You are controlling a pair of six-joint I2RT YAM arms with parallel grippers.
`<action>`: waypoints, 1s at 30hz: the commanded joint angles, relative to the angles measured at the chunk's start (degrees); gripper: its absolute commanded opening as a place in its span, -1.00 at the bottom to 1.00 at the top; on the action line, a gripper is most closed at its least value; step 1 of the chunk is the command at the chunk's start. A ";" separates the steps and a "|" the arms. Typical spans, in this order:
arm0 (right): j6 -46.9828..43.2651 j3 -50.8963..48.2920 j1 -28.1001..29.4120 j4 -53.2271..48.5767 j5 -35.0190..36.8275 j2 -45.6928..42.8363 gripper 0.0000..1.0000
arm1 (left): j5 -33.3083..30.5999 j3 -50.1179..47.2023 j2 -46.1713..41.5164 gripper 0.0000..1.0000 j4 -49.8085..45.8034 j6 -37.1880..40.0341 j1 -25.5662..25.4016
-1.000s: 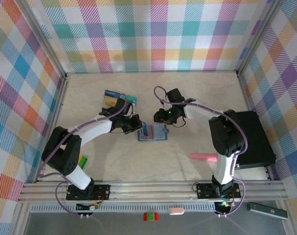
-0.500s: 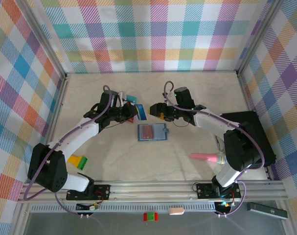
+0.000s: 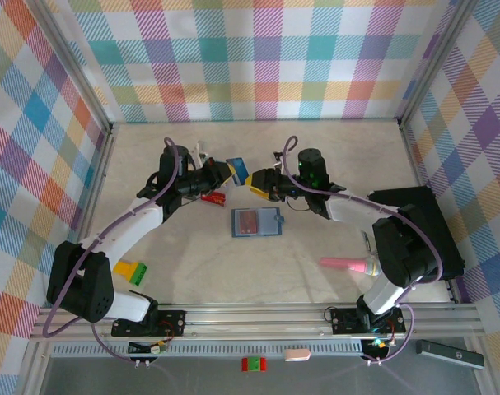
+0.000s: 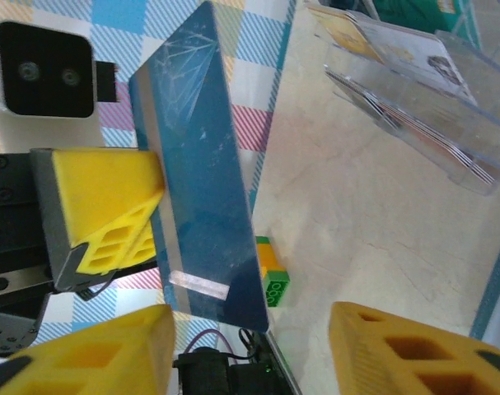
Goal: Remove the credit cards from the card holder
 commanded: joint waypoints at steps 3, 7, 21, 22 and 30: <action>3.69 -0.23 -0.25 8.79 -1.39 -0.72 -0.16 | 2.09 -1.45 -1.25 -1.00 2.99 -1.73 0.98; 3.87 0.24 -0.23 9.15 -1.23 -0.73 -0.29 | 2.72 -2.14 -1.25 -1.00 4.31 -2.69 1.07; 0.69 0.58 -0.20 4.70 0.79 -0.85 -0.89 | 2.44 -3.33 -0.98 -0.95 4.08 -3.68 1.33; -0.65 0.94 -0.25 2.80 1.16 -1.03 -0.95 | 1.47 -3.34 -1.23 -0.87 2.76 -3.71 1.41; -17.63 4.94 -0.01 -14.85 7.91 -2.44 -1.00 | -7.25 -2.36 -5.76 -0.06 -15.14 0.88 4.99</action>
